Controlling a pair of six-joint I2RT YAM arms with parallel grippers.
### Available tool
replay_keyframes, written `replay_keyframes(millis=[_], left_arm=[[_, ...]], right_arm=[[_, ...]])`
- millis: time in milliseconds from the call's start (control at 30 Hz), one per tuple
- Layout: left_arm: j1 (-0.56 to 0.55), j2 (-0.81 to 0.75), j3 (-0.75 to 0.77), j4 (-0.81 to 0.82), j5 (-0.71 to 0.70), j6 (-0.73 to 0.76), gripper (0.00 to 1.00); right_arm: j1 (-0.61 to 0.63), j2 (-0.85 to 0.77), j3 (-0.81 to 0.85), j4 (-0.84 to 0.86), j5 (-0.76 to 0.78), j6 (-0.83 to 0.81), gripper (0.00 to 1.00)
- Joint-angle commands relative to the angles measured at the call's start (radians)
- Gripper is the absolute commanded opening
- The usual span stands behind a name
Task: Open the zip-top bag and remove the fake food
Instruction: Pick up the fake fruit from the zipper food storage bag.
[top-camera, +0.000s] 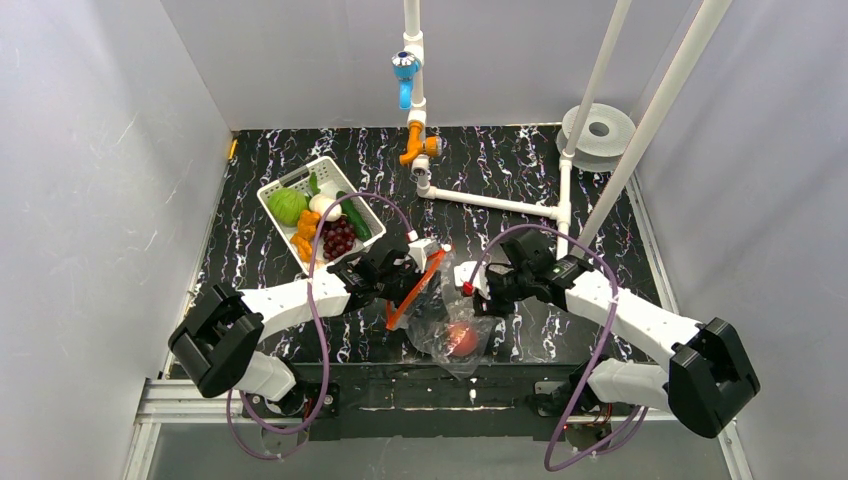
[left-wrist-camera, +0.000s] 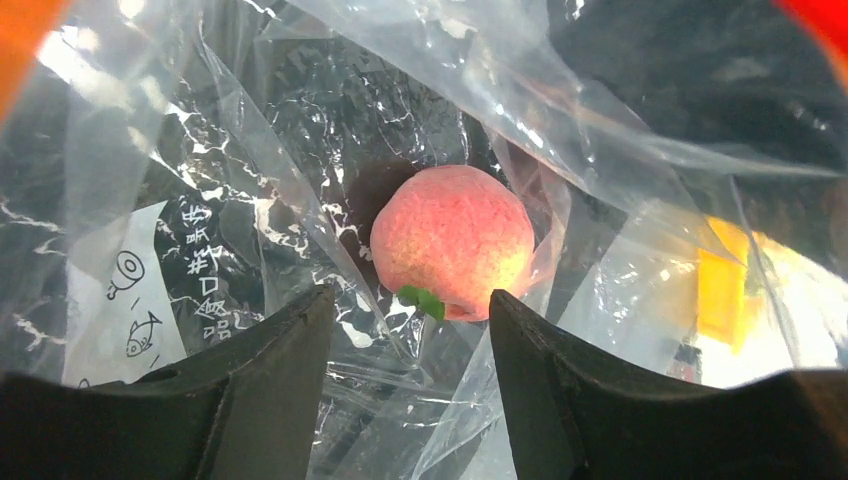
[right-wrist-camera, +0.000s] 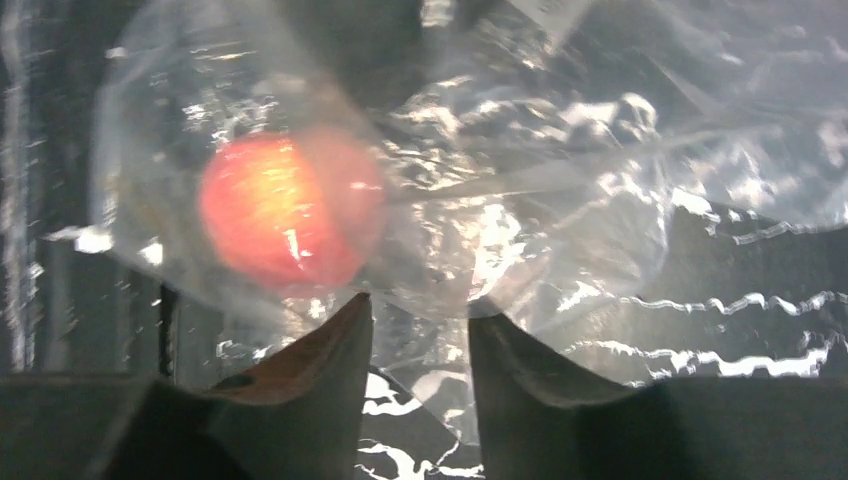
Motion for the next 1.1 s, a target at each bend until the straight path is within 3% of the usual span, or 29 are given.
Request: replay_keyframes(millis=[0,33,133,167,233,300,333,367,533,667,800,867,933,1067], left_arm=[[0.006,-0.009,0.008,0.016,0.043,-0.001,0.57],[0.006,-0.002,0.006,0.022,0.046,-0.005,0.58],[0.006,0.016,0.001,0.052,0.053,-0.031,0.62],[0.005,0.021,-0.001,0.065,0.052,-0.043,0.64],[0.005,0.033,-0.006,0.093,0.04,-0.077,0.67],[0.006,0.045,-0.008,0.113,0.03,-0.101,0.69],[0.006,0.048,-0.01,0.123,0.021,-0.112,0.69],[0.005,0.053,-0.013,0.136,0.014,-0.126,0.69],[0.005,0.056,-0.042,0.218,-0.022,-0.193,0.7],[0.005,0.068,-0.032,0.226,-0.019,-0.205,0.68],[0.005,0.057,-0.037,0.231,-0.006,-0.204,0.66],[0.006,0.045,-0.038,0.239,0.004,-0.199,0.65],[0.005,0.031,-0.04,0.254,0.016,-0.196,0.61],[0.006,0.017,-0.041,0.292,0.038,-0.202,0.47]], right_arm=[[0.008,0.028,0.001,0.217,0.231,0.157,0.22],[0.008,0.031,0.006,0.241,0.265,0.182,0.03],[0.007,0.01,-0.009,0.407,0.417,0.249,0.01],[0.005,-0.001,-0.013,0.435,0.442,0.269,0.09],[-0.011,-0.018,0.005,0.409,0.407,0.304,0.48],[-0.034,-0.044,0.02,0.342,0.304,0.296,0.73],[-0.049,-0.063,0.022,0.306,0.242,0.283,0.9],[-0.066,-0.083,0.023,0.279,0.199,0.274,0.97],[-0.188,-0.175,0.052,0.042,-0.05,0.102,0.98],[-0.252,-0.196,0.073,-0.11,-0.145,-0.02,0.98],[-0.266,-0.159,0.091,-0.361,-0.331,-0.244,0.86],[-0.234,-0.101,0.074,-0.463,-0.345,-0.401,0.65],[-0.186,-0.045,0.065,-0.462,-0.299,-0.392,0.38],[-0.078,0.007,0.034,-0.385,-0.201,-0.347,0.19]])
